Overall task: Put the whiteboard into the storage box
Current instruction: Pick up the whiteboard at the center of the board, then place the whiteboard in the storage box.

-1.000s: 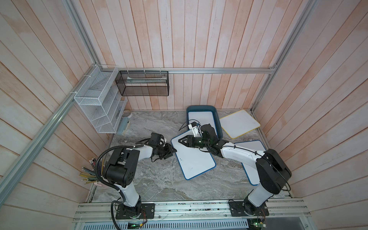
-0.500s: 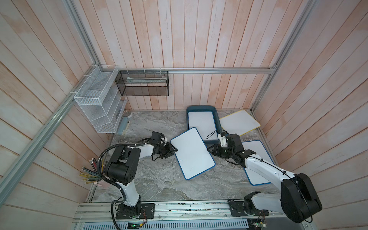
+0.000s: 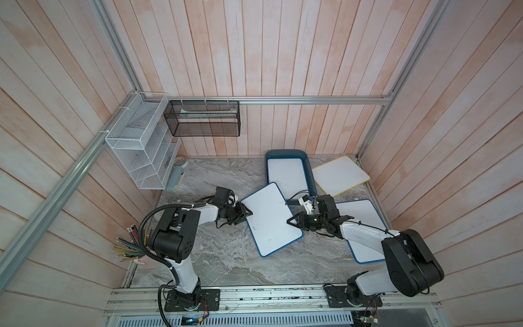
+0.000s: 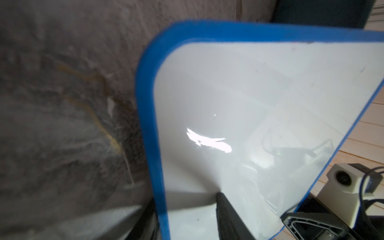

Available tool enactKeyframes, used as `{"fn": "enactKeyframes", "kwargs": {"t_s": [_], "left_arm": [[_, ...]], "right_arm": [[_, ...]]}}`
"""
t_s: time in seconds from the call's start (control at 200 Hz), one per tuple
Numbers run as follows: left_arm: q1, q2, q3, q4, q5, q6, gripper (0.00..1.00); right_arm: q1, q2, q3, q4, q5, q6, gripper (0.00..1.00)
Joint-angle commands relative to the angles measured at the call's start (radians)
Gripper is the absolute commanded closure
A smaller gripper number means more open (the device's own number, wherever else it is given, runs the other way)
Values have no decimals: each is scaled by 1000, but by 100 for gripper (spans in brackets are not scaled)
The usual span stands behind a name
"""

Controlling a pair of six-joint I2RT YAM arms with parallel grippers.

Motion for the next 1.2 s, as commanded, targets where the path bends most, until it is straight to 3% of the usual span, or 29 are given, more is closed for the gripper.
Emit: {"fn": "enactKeyframes", "kwargs": {"t_s": [0.0,0.05,0.62,0.96,1.195], "left_arm": [[-6,10,-13,-100,-81,17,54],[-3,-3,-14,-104,-88,19,54],[83,-270,-42,-93,-212,0,54],[97,-291,-78,-52,-208,-15,54],[97,-277,-77,-38,-195,-20,53]], "right_arm": [[15,11,34,59,-44,3,92],[15,6,32,73,-49,11,100],[-25,19,162,369,-177,189,100],[-228,12,217,394,-175,240,100],[-345,85,280,367,-167,222,100]]}}
